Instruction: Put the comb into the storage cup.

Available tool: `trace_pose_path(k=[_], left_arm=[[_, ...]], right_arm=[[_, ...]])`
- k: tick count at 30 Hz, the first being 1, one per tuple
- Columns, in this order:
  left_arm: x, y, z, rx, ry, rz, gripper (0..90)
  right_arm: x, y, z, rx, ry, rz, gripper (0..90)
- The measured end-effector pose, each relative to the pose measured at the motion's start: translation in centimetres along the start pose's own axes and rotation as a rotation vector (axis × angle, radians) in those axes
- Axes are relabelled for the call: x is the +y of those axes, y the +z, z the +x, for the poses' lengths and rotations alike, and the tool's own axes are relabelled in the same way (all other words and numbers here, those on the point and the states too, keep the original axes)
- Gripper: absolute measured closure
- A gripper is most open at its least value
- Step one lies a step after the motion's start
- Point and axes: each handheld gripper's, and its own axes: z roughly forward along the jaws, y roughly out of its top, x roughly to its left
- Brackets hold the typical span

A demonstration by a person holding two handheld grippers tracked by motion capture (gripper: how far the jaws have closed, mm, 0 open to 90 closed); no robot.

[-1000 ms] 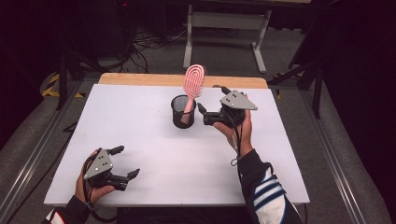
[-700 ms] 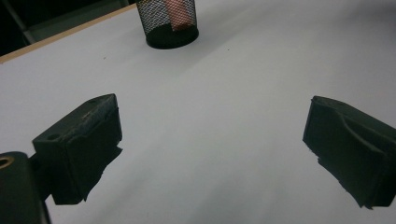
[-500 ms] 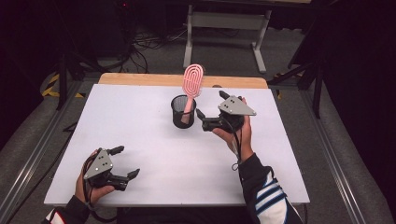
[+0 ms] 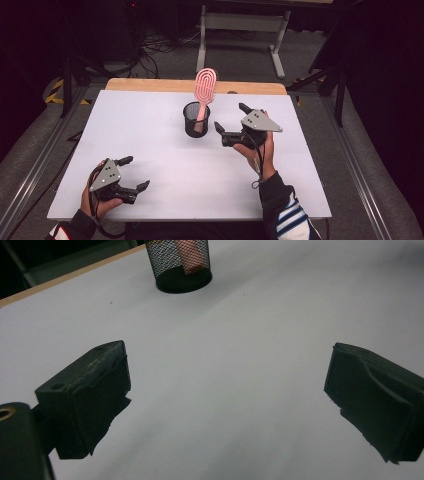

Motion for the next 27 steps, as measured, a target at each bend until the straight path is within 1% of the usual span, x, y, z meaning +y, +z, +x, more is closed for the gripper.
trace_pose_path(k=[7, 16, 24, 27], left_arm=[[0.0, 0.0, -0.1, 0.001, 0.005, 0.004, 5.7], [0.1, -0.1, -0.1, -0.001, 0.013, -0.002, 5.6], [0.1, -0.1, -0.1, 0.002, 0.017, 0.002, 5.5], [0.1, -0.1, -0.1, 0.003, 0.017, 0.001, 5.5]], right_arm=[[-0.6, -0.7, 0.0, 0.004, -0.005, 0.005, 4.5], [-0.7, -1.3, 0.6, -0.001, -0.046, 0.013, 4.5], [-0.8, -1.9, 1.2, 0.01, -0.081, 0.023, 4.5], [-0.8, -2.1, 1.5, 0.016, -0.087, 0.02, 4.5]])
